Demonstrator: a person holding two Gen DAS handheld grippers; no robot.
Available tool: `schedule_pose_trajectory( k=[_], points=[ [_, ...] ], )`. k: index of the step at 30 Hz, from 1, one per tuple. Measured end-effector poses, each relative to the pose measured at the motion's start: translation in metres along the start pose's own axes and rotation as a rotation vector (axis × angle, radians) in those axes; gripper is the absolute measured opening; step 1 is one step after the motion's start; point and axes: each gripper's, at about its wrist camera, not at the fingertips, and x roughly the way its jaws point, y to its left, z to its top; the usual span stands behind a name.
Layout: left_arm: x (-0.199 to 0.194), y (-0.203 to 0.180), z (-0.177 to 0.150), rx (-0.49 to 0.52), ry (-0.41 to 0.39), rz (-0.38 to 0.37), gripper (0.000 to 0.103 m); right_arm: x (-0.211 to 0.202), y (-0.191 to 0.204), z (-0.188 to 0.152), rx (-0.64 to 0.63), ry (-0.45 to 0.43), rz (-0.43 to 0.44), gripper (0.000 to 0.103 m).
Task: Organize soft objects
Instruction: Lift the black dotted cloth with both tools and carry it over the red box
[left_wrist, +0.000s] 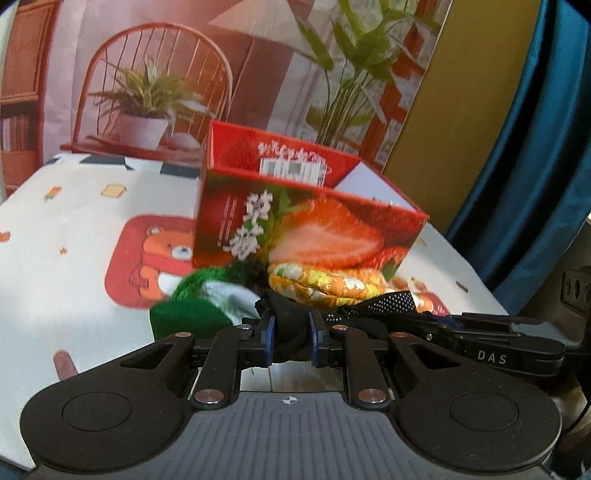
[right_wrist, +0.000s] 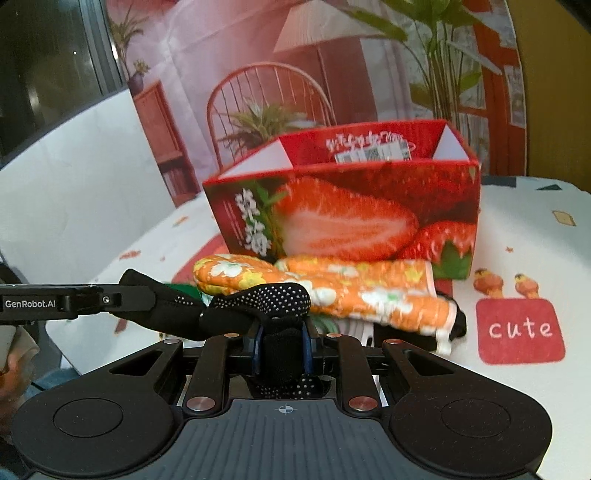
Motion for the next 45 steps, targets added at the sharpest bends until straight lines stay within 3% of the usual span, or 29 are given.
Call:
schedule_pose_trajectory(
  k=[32,45],
  points=[
    [0.005,-0.011,0.058,0.043,-0.108,-0.003,0.019,0.002,-0.011,0.061,-0.015,-0.088,-0.009,0.018],
    [0.018,-0.019,0.114,0.058,-0.201,-0.007,0.019,0.003,-0.020,0.131,-0.058,-0.176,-0.006,0.017]
  ],
)
